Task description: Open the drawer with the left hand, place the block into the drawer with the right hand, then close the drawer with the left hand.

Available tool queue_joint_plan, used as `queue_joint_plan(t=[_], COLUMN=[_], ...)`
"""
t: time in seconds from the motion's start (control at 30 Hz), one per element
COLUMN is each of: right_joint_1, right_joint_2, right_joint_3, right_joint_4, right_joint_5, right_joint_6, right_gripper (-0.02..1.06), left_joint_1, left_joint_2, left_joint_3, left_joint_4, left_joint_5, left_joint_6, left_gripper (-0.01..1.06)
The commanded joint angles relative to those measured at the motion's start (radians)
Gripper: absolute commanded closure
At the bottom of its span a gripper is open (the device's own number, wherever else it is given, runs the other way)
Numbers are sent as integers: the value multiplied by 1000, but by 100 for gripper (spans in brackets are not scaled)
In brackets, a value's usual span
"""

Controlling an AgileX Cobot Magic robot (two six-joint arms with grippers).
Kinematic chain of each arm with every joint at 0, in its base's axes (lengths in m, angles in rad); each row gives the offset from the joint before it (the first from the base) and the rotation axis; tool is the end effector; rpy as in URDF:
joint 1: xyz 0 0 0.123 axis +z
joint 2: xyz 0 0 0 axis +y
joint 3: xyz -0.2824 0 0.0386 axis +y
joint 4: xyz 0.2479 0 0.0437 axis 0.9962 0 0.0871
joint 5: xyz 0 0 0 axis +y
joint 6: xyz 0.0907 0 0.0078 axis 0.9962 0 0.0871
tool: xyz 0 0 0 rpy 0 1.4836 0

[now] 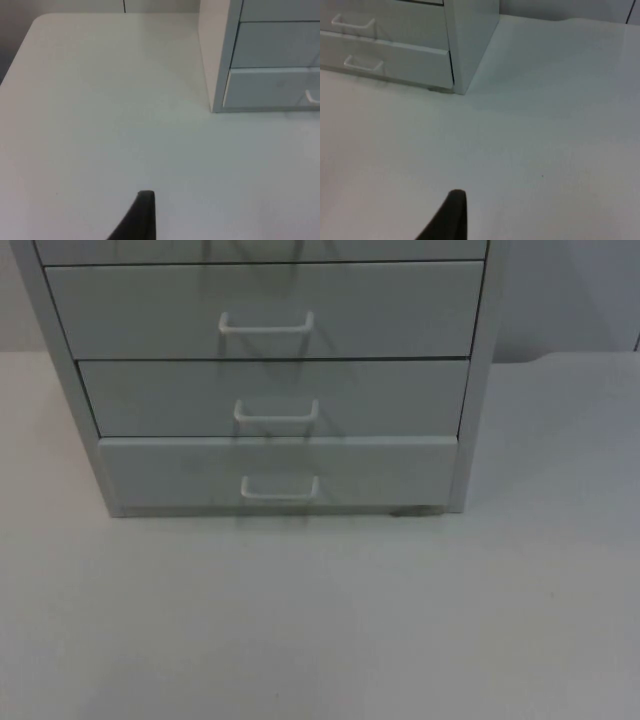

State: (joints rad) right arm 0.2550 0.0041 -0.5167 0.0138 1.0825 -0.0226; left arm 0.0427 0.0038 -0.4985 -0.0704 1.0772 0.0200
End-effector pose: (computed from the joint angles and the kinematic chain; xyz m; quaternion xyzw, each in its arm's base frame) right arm -0.0071 -0.0007 0.2801 -0.1188 0.8473 0.0669 0.5133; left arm -0.0046 -0.0058 0.2756 -0.0082 0.8583 -0.0191 0.5127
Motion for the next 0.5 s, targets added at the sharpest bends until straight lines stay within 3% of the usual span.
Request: queue_joint_plan(t=[0.0,0.47], right_joint_1=[0,0], right_joint_2=[-4,-4], right_joint_3=[0,0], right_joint_4=[-14,-14], right_joint_5=[-4,-2], right_joint_6=[15,23], right_gripper=[-1,-1], left_joint_1=[5,5], left_joint_2=[-4,-4], left_joint_3=[4,4], left_joint_4=[4,2], left_joint_5=[-1,-4], left_joint_6=[-10,-10], left_gripper=[0,0])
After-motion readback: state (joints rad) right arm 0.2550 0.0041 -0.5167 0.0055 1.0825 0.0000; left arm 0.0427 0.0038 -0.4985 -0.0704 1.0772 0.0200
